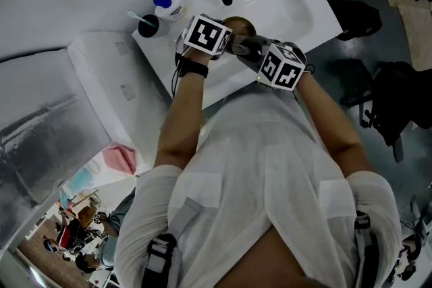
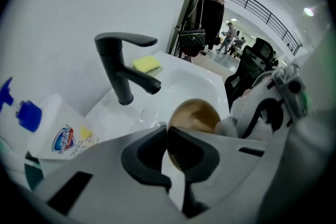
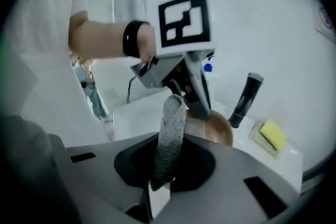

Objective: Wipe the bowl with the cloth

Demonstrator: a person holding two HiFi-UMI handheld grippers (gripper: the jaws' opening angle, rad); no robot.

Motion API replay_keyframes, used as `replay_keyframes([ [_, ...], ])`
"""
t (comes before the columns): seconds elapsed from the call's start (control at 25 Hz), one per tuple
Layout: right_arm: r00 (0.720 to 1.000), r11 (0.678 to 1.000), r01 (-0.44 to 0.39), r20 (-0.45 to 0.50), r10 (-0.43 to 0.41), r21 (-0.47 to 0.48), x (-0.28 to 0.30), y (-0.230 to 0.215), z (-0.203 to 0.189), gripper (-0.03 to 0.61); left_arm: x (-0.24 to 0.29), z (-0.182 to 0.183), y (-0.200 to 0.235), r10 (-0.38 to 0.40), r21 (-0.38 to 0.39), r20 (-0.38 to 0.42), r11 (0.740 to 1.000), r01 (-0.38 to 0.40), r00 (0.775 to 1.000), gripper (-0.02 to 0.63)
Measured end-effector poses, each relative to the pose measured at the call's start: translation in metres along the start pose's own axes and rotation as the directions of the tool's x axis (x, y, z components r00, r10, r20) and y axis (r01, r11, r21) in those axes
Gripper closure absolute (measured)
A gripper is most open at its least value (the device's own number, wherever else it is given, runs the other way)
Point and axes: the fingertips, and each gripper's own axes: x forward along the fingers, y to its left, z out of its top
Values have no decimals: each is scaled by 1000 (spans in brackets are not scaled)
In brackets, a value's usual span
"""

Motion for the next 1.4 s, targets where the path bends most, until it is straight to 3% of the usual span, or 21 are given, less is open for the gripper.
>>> replay_keyframes([
  [0.16,988,979,34,140,-63,201,-27,-28,8,532,1,-16,11,32,15,-34,999,-32,999,595],
  [0.28,974,945,116,149,-168,304,-44,-62,2,532,3,-20,1,11,91,-44,996,-7,999,595],
  [0.36,972,935,139,138,-192,328,-48,-74,0,531,4,-21,-11,-7,148,-58,989,16,998,595],
  [0.48,977,950,140,116,-178,280,-41,-74,9,531,8,-22,-26,-21,192,-81,981,36,997,595],
  [0.6,986,980,163,3,-164,111,-22,-61,11,525,11,-20,-33,-44,178,-75,982,57,996,595],
  [0.72,979,985,143,-134,-156,-100,-5,-47,3,403,11,-19,-31,-43,166,-66,985,53,997,595],
  [0.84,976,976,102,-169,-135,-191,0,-37,3,347,9,-22,-26,-50,141,-57,988,57,997,595],
  [1.04,998,999,25,-57,-27,-28,-16,-32,24,339,9,-25,-18,-57,118,-42,991,62,997,594],
  [1.2,997,995,-69,28,68,76,-28,-29,33,337,8,-24,-20,-75,115,-24,990,77,997,595],
  [1.32,998,991,-43,54,36,128,-33,-42,32,341,8,-27,-22,-75,118,-35,990,79,997,595],
  [1.4,1000,992,0,9,-1,125,-31,-48,23,345,6,-25,-27,-82,133,-26,987,85,996,595],
])
